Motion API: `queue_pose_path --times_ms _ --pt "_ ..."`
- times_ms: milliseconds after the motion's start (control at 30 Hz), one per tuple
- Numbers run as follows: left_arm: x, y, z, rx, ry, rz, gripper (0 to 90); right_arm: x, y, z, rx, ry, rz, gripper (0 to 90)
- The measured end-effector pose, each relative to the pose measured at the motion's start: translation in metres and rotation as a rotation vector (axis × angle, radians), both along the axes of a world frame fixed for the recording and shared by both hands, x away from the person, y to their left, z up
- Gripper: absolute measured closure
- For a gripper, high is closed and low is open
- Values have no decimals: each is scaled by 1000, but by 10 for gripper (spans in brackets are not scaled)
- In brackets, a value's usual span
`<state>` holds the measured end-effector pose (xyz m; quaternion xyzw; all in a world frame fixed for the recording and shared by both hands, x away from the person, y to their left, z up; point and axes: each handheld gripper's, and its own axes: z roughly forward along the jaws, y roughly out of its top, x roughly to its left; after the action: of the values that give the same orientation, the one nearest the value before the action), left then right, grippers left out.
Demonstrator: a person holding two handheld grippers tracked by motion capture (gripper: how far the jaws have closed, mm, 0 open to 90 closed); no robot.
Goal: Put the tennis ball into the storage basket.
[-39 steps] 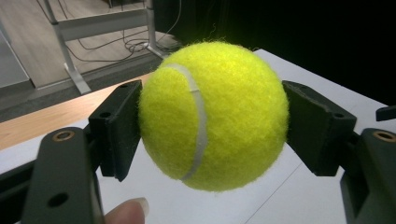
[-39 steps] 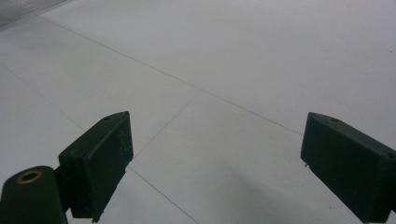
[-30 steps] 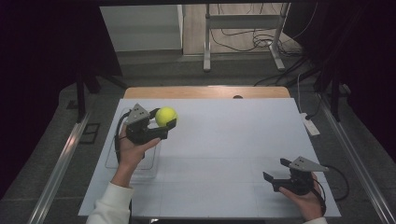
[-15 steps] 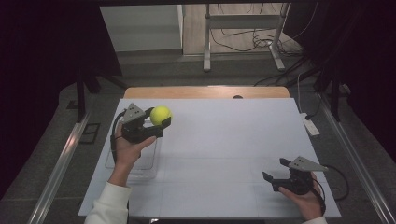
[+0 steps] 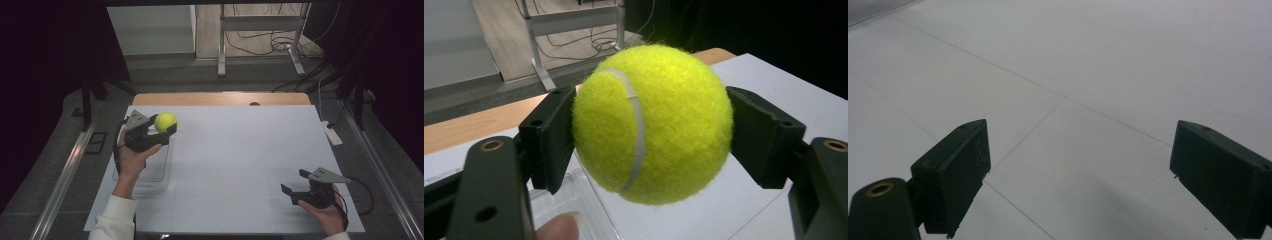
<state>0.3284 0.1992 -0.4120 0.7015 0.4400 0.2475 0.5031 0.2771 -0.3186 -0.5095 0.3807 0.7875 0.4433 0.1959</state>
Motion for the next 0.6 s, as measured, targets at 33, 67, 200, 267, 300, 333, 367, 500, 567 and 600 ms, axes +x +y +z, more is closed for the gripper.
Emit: queue_pose_path --times_ms 33,67,200,267,300,333,367,500,567,600 --pt "0 0 0 0 0 0 265 0 0 0 0 0 0 95" --pt "0 1 0 -1 0 2 265 0 0 0 -3 0 -1 95" --pt "1 2 0 1 -1 10 265 0 0 0 -4 0 -1 95" --pt "1 3 0 3 -1 12 265 0 0 0 -4 1 0 95" --pt "1 3 0 3 -1 14 265 1 1 0 -4 1 1 95" --pt "1 4 0 3 -1 19 265 1 1 0 -4 1 1 95" --pt "2 4 0 5 -1 20 265 1 1 0 -1 0 3 95" --pt "3 6 0 8 2 34 265 1 1 0 2 -1 4 95" --pt "4 8 0 9 5 43 265 1 1 0 -1 -2 2 96" --pt "6 9 -1 7 7 48 265 1 1 0 -1 -2 2 96"
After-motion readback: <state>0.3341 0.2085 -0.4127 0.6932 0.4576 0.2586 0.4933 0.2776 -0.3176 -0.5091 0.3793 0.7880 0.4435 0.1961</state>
